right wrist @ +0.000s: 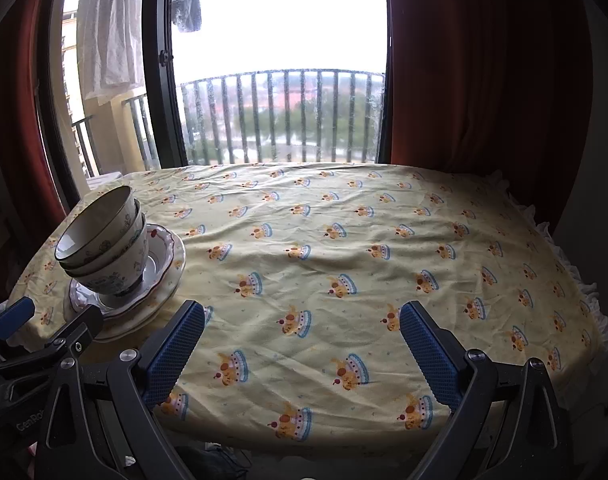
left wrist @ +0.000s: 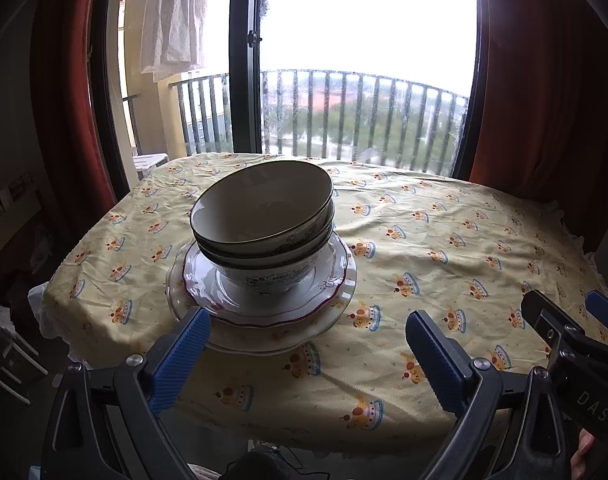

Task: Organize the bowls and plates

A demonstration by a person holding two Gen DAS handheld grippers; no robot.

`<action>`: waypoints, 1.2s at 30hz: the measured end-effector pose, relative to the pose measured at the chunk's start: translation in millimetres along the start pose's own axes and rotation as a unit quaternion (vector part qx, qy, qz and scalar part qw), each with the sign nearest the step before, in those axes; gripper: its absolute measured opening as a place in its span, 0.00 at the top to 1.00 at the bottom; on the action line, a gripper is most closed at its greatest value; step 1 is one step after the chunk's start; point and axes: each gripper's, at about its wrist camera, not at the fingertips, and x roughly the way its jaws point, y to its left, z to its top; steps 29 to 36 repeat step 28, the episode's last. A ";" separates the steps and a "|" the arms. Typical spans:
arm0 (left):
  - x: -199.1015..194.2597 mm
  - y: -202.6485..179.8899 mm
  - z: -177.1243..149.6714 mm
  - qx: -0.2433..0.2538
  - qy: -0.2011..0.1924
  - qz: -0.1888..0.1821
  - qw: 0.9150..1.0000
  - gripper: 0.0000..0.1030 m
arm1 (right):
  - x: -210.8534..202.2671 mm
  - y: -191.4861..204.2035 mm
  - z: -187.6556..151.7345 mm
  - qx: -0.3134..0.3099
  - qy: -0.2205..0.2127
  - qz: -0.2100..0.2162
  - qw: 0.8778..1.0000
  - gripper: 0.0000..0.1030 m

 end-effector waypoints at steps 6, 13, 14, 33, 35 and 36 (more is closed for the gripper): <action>0.1 1.0 -1.0 -0.002 0.001 -0.001 1.000 0.04 | -0.4 -1.2 0.1 0.000 0.001 0.001 1.000 0.03; -1.2 2.7 -1.3 -0.004 0.000 -0.001 1.000 0.04 | -0.9 -0.8 0.4 -0.001 0.001 0.003 1.000 0.03; -1.3 2.7 -1.5 -0.005 0.000 -0.001 1.000 0.04 | -1.2 -0.4 -0.2 -0.001 0.001 0.003 1.000 0.03; -6.6 0.3 -1.6 -0.007 -0.006 -0.003 1.000 0.03 | -2.2 -2.4 0.1 0.000 -0.003 0.003 1.000 0.03; -6.6 0.3 -1.6 -0.007 -0.006 -0.003 1.000 0.03 | -2.2 -2.4 0.1 0.000 -0.003 0.003 1.000 0.03; -6.6 0.3 -1.6 -0.007 -0.006 -0.003 1.000 0.03 | -2.2 -2.4 0.1 0.000 -0.003 0.003 1.000 0.03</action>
